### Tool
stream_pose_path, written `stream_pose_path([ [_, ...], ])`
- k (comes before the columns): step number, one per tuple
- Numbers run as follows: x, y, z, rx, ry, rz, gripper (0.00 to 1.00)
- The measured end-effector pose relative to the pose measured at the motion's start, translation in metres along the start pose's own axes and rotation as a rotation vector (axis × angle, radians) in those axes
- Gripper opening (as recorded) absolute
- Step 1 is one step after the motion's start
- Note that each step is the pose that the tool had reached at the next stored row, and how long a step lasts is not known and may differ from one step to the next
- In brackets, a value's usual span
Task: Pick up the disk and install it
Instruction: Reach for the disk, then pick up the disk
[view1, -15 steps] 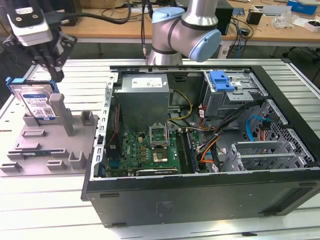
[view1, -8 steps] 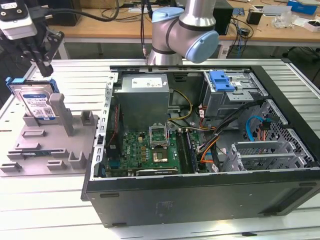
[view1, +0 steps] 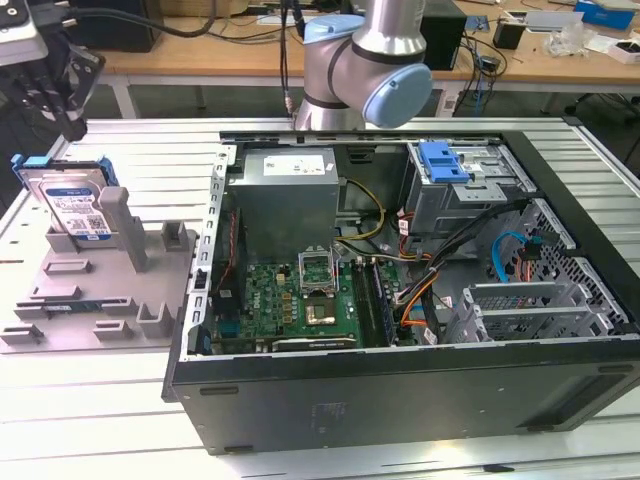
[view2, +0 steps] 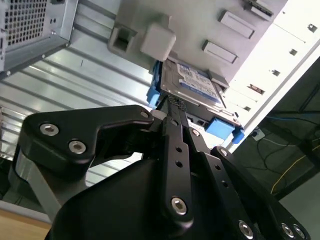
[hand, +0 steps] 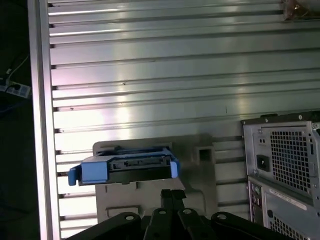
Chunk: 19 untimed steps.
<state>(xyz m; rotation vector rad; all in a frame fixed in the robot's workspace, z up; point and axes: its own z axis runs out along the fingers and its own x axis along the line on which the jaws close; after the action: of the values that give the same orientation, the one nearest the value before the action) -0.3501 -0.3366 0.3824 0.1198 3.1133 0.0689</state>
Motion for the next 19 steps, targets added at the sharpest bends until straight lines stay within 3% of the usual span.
stream_pose_path([
  [5, 0.0196, 0.0141, 0.0016, 0.0001, 0.0002, 0.0, 0.11],
  [19, 0.0205, 0.015, 0.0018, 0.0004, 0.0002, 0.006, 0.11],
])
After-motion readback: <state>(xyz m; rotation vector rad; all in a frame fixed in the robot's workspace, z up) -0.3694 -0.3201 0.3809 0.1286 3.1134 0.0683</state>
